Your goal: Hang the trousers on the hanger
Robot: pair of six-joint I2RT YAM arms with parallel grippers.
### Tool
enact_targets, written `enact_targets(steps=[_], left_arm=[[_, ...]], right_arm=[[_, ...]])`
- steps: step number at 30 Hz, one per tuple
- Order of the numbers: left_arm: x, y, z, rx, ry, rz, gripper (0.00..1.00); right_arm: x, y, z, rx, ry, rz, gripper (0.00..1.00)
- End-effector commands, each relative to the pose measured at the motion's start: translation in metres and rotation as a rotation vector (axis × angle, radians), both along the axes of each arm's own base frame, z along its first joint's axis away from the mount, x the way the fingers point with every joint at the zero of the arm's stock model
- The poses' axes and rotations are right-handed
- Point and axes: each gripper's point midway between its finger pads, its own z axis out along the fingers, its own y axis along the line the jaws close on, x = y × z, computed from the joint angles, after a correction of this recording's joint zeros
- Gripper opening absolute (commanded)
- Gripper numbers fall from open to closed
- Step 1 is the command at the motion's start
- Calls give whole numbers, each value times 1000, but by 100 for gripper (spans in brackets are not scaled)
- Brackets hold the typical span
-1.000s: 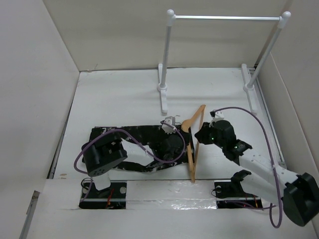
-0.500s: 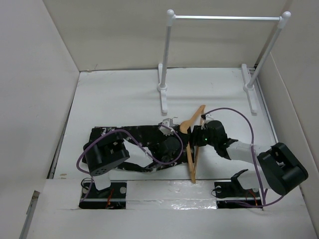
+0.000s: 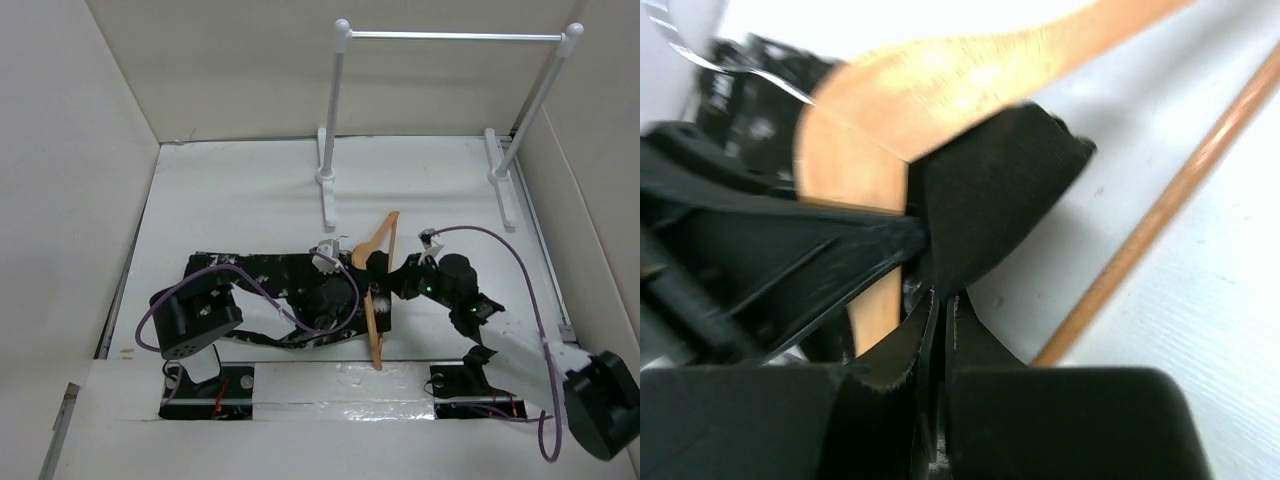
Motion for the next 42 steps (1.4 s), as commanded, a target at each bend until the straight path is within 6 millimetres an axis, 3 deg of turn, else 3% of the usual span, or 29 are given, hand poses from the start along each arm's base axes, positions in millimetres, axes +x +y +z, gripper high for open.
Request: enact_targets(steps=[1,2,3,4,6,15,26,31,35,42], left_arm=[[0,21,-6,122,-33,13,0],[-1,24,-6,132,-33,16,0],[-1,28,-9,140,-27,22,0],[-2,36,-14,152,-21,39,0],[-3,45,-14,156,-18,61,0],[-9,86,-15,240,-27,108,0],[-13,122,-14,353,-37,152,0],[-10,121,7,382,-86,132,0],[-5,106,31,356,-134,106,0],[1,89,47,338,-142,103,0]], right_arm=[[4,-22,30,33,-79,-93,0],[6,-30,35,40,-90,-123,0],[5,-35,55,63,-146,-140,0],[2,-43,49,33,-110,-164,0],[5,-56,65,29,-145,-216,0],[14,-109,81,-107,-149,-451,0],[22,-125,107,-125,-191,-537,0],[29,-125,85,-129,-150,-525,0],[31,-118,68,-120,-118,-501,0],[32,-118,50,-120,-80,-514,0]])
